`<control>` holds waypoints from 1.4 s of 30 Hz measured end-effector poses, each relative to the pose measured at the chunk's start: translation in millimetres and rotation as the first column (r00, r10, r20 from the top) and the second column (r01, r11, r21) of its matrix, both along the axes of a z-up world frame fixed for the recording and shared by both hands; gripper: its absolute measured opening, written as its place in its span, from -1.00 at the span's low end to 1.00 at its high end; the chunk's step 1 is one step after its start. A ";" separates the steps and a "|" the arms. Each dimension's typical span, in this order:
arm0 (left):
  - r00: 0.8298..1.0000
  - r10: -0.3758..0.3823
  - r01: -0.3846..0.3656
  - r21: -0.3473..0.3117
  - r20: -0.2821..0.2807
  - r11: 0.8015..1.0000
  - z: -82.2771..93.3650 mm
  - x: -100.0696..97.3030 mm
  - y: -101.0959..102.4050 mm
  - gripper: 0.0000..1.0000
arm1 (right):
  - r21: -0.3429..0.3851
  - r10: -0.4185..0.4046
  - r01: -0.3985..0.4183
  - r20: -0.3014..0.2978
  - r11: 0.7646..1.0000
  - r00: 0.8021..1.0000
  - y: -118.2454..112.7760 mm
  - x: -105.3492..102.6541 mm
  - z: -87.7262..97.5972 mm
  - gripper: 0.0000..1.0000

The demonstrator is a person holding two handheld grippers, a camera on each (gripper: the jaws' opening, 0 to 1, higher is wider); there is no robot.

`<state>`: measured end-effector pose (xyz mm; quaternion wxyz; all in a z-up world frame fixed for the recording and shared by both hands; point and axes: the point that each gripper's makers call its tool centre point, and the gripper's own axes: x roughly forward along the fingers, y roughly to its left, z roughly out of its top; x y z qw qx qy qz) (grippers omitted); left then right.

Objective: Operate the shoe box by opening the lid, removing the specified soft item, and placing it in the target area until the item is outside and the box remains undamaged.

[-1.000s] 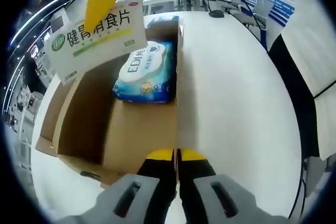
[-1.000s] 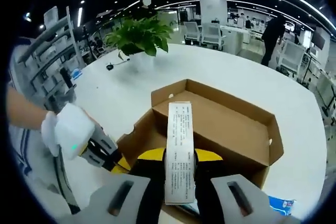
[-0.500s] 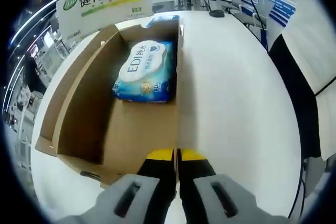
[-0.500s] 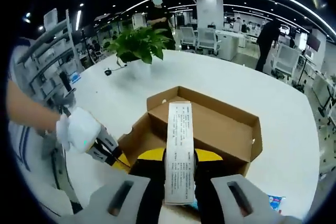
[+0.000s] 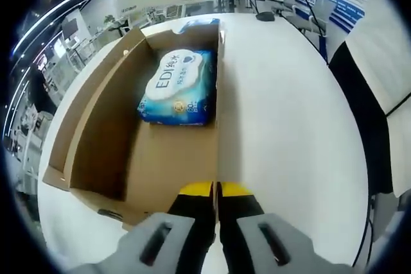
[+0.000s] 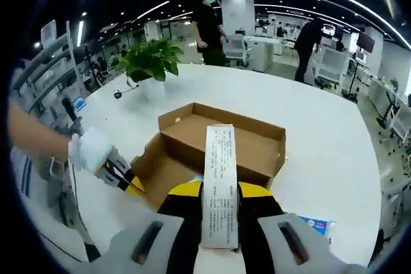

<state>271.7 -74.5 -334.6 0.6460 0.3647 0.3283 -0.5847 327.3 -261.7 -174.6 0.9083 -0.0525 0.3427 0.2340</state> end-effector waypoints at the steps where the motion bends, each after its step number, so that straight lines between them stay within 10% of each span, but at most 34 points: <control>1: 1.000 0.003 -0.003 0.001 -0.005 1.000 -0.3 0.4 0.1 -1.00 | -0.001 0.000 0.000 0.002 1.000 1.000 -1.0 -1.0 0.4 -0.66; 28: 1.000 0.006 -0.006 0.002 -0.003 1.000 -0.5 -0.5 0.5 -0.99 | -0.032 -0.175 0.176 0.023 0.984 0.984 -76.6 -38.8 7.0 -0.66; 42: 1.000 0.006 -0.006 0.003 -0.013 1.000 0.5 -0.3 0.3 -0.99 | -0.052 -0.263 0.268 0.079 0.962 0.961 -137.3 -49.1 54.7 -0.66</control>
